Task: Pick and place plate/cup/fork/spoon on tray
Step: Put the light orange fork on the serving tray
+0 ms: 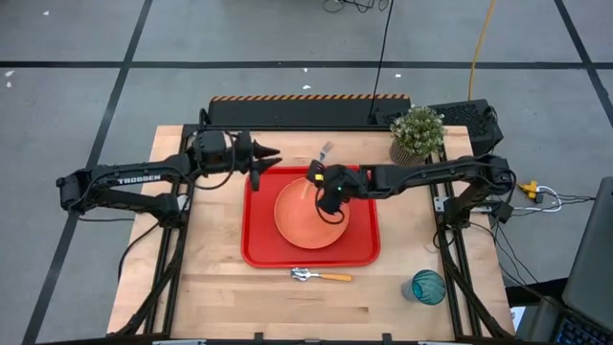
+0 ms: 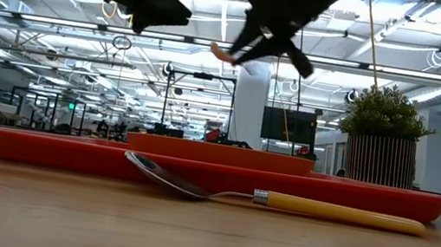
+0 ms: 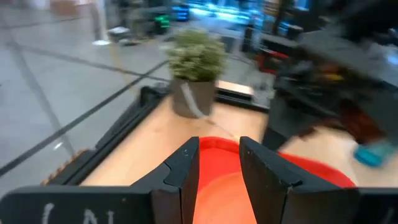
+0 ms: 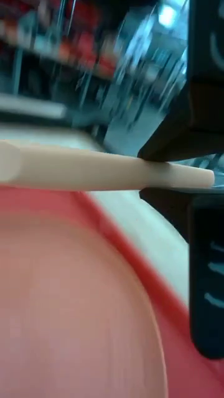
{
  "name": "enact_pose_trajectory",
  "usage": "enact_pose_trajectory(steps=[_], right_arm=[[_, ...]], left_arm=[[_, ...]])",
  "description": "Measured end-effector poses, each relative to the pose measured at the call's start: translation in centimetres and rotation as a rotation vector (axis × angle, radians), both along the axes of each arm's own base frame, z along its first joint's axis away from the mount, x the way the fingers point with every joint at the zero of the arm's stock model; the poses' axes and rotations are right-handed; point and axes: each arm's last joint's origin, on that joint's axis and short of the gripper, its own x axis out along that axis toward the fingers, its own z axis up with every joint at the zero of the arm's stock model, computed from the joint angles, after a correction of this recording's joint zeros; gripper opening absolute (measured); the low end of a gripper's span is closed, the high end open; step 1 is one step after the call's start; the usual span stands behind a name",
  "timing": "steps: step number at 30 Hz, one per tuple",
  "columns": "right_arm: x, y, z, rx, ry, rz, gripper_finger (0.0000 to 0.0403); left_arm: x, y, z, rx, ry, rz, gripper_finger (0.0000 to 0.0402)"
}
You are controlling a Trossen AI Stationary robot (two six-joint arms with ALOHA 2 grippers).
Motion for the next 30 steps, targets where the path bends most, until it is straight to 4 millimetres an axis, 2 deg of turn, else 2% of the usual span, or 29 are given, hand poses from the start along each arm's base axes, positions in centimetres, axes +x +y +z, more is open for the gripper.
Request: enact_pose_trajectory(steps=[4, 10, 17, 25, 30], right_arm=[[1.4, -0.5, -0.4, -0.046, -0.084, -0.017, 0.0036], [2.3, -1.6, -2.3, -0.022, -0.05, -0.022, 0.0036], [3.2, -0.3, -3.4, 0.073, -0.033, 0.13, 0.0036], [5.6, 0.3, -3.1, 0.152, -0.074, 0.196, 0.0036], [6.8, 0.7, -4.0, 0.235, -0.062, 0.257, 0.0036]], left_arm=[[0.2, -0.6, 0.1, -0.034, -0.013, -0.031, 0.0117], [0.5, -1.6, 0.0, 0.029, 0.006, -0.054, 0.0118], [-0.1, -0.7, 0.1, 0.122, 0.053, 0.097, 0.0118], [-2.9, -1.0, 2.1, 0.252, 0.054, 0.263, 0.0118], [-5.3, -1.7, 3.4, 0.281, 0.029, 0.302, 0.0118]])
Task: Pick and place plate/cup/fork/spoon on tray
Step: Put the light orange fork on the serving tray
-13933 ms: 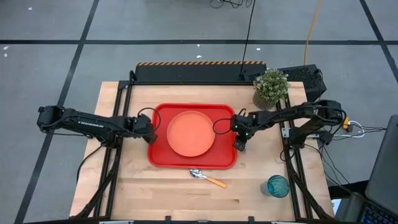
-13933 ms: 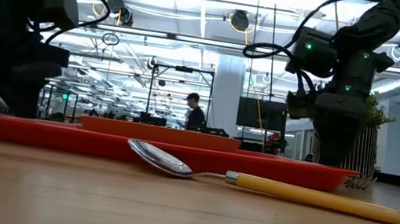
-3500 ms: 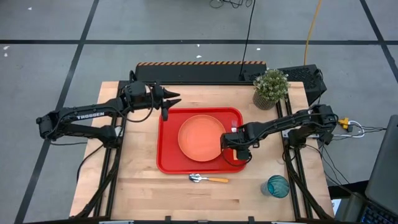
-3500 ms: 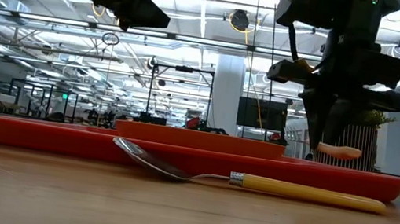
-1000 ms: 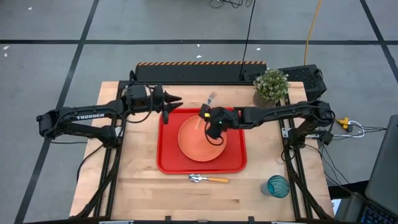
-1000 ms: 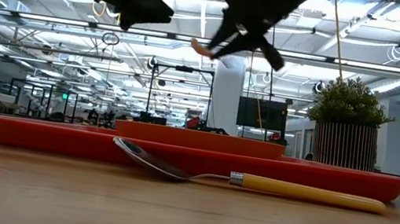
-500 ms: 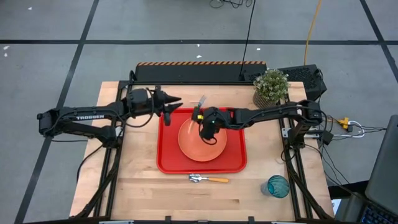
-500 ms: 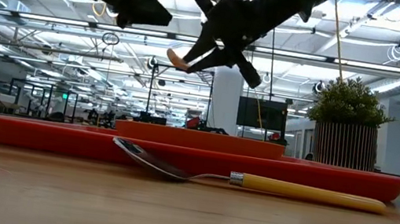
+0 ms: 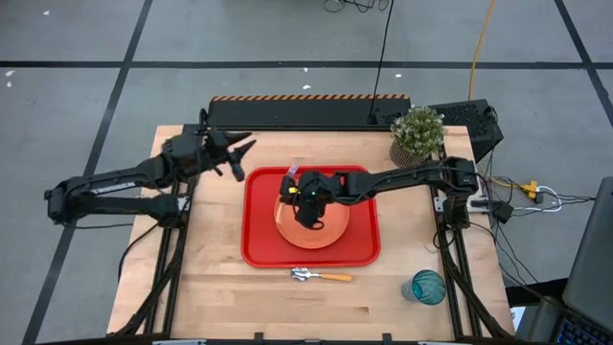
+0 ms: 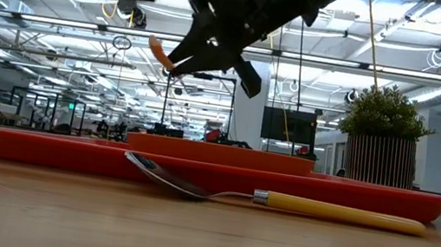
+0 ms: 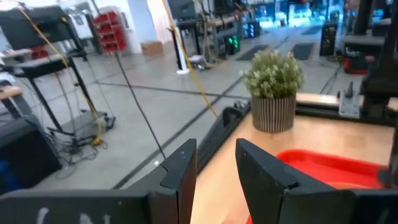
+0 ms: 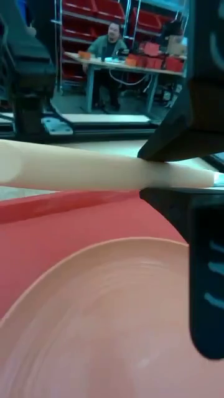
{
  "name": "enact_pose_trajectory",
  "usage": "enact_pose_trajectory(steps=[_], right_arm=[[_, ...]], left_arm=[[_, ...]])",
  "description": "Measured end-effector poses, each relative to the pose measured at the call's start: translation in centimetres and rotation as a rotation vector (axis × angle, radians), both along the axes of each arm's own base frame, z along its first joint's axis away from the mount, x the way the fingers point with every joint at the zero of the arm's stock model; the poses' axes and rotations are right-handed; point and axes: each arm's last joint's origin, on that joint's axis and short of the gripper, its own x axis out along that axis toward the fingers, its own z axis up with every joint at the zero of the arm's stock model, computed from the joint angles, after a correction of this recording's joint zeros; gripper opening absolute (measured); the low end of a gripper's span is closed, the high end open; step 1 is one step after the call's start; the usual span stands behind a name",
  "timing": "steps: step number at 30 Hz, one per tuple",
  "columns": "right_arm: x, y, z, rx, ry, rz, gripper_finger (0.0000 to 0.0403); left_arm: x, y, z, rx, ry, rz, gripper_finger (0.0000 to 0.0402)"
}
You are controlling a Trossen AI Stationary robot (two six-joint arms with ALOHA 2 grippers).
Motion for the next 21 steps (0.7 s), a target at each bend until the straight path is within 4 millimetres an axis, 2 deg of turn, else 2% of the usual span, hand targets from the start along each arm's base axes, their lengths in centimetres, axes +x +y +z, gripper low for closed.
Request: enact_pose_trajectory(steps=[6, 15, 21], right_arm=[[1.5, 0.2, -1.3, 0.0, 0.029, 0.026, 0.0036], [3.1, 0.8, -0.9, 0.074, -0.014, 0.113, 0.0036], [3.0, 1.8, -0.9, 0.254, 0.0, 0.205, 0.0036]], left_arm=[[-1.2, -0.4, 0.8, 0.014, -0.04, 0.001, 0.0118], [-1.0, -0.3, 0.6, 0.015, -0.024, 0.001, 0.0118], [-1.0, -0.3, 0.4, 0.002, -0.009, 0.001, 0.0118]])
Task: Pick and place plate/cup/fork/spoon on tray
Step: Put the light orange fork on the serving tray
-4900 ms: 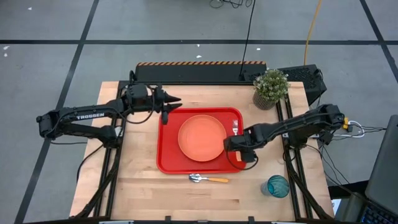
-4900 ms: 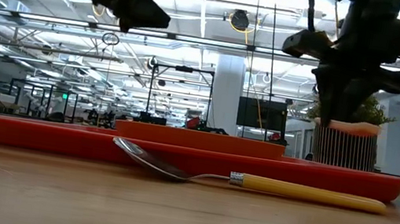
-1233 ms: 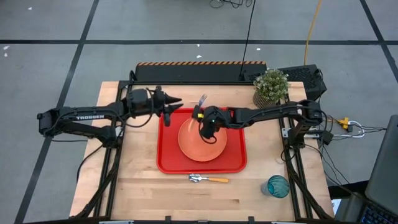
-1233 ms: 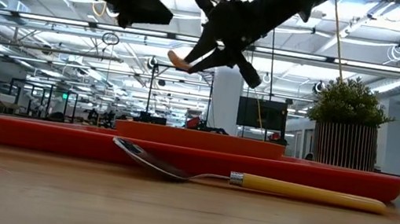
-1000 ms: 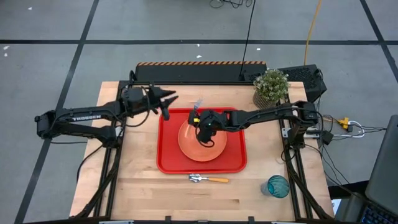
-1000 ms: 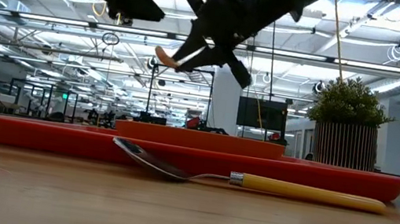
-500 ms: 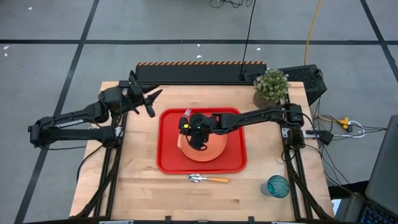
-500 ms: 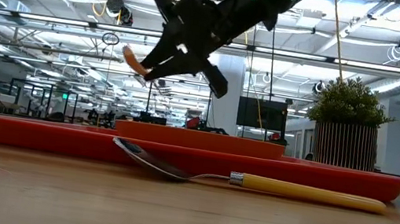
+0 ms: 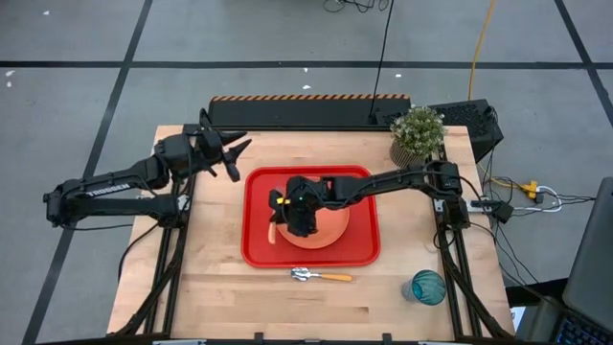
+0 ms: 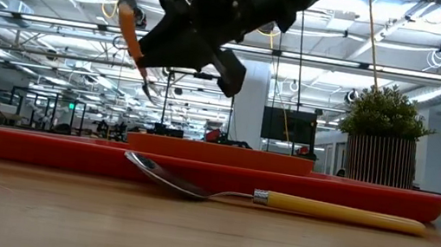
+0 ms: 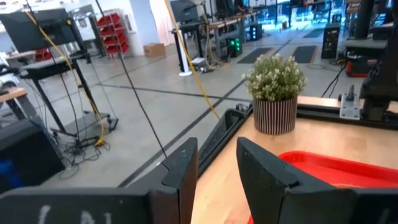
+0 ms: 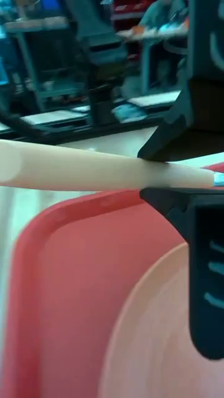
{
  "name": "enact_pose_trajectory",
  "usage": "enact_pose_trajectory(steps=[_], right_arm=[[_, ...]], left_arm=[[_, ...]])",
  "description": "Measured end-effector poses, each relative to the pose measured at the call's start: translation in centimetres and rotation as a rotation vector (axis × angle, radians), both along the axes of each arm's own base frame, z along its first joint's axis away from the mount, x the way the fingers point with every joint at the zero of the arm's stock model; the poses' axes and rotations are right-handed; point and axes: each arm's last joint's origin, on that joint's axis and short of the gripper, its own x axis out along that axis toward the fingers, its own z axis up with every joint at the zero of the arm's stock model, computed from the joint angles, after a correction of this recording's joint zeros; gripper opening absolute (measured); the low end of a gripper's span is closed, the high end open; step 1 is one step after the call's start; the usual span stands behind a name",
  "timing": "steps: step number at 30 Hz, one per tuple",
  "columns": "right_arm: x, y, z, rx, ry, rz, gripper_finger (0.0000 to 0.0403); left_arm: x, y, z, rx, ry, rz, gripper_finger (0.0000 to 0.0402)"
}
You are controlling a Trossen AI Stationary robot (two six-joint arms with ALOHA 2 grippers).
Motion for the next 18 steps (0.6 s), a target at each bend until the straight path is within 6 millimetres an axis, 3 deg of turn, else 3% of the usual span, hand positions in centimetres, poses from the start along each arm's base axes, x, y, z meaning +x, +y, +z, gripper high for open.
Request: enact_pose_trajectory(steps=[11, 18], right_arm=[[-0.2, 1.8, 0.1, 0.078, -0.008, 0.187, 0.0035], [0.1, 2.4, -2.5, 0.201, 0.089, 0.258, 0.0035]], left_arm=[[0.0, 0.0, -0.2, -0.027, 0.007, 0.002, 0.0118], [0.0, 0.0, -0.3, -0.034, 0.01, 0.001, 0.0118]])
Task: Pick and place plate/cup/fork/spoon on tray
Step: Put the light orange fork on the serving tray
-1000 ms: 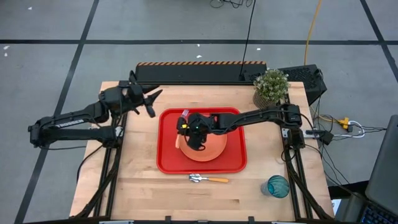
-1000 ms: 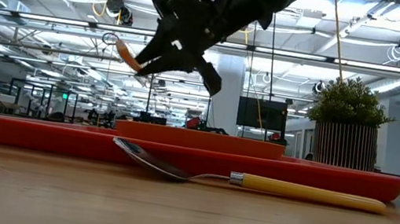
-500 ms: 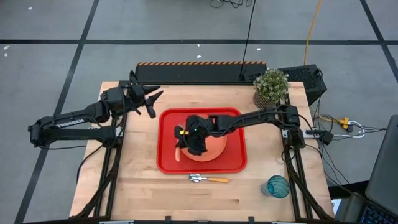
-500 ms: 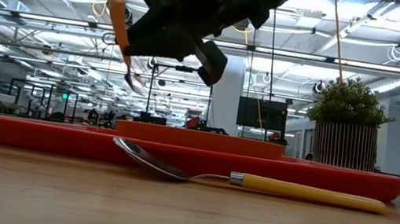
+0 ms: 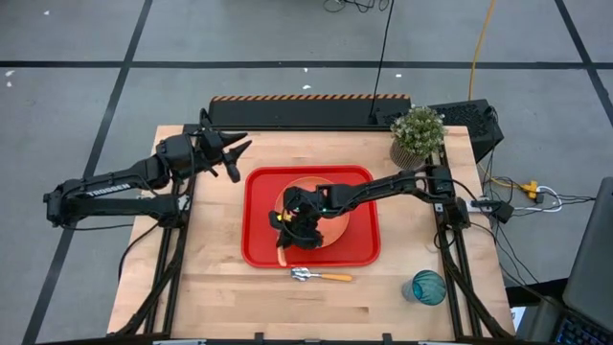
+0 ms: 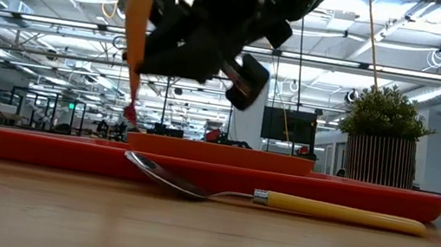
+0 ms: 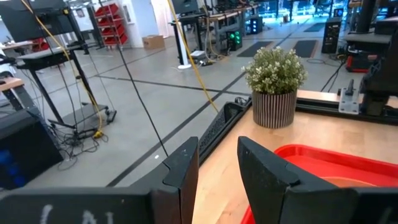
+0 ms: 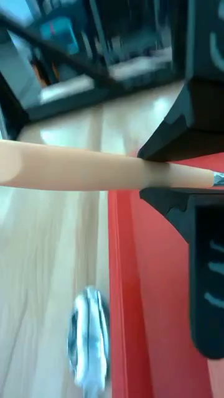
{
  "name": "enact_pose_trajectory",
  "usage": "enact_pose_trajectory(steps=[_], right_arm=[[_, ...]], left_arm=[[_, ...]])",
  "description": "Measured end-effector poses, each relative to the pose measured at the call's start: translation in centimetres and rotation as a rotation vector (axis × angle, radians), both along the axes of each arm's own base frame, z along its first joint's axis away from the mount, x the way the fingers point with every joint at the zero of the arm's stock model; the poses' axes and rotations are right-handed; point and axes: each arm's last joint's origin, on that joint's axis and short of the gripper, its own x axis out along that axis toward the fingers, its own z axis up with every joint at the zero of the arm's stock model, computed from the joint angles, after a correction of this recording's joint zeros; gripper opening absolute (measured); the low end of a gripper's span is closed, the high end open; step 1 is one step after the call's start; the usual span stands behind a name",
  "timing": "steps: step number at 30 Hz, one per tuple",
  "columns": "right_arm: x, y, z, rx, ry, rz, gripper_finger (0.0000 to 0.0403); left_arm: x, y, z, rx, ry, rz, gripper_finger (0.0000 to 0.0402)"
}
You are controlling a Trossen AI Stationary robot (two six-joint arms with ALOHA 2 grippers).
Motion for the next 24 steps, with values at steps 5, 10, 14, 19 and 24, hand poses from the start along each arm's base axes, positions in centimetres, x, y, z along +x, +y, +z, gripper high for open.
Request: enact_pose_trajectory(steps=[5, 10, 14, 19, 24], right_arm=[[0.3, 0.7, -0.6, -0.02, -0.026, 0.024, 0.0035], [0.7, 0.8, -0.5, -0.011, -0.073, 0.028, 0.0035], [0.8, 0.9, -0.3, -0.007, -0.092, 0.027, 0.0035], [0.8, 0.9, -1.1, 0.003, -0.05, 0.017, 0.0035], [1.4, 0.9, -3.1, 0.019, -0.034, 0.004, 0.0035]], left_arm=[[0.1, -0.1, 0.0, 0.003, -0.001, -0.008, 0.0118], [0.1, -0.2, 0.0, 0.004, 0.0, -0.011, 0.0118], [0.1, -0.2, 0.0, 0.003, -0.002, -0.01, 0.0118], [0.1, -0.2, 0.1, 0.002, -0.008, -0.01, 0.0117], [0.1, -0.2, 0.1, 0.002, -0.013, -0.011, 0.0118]])
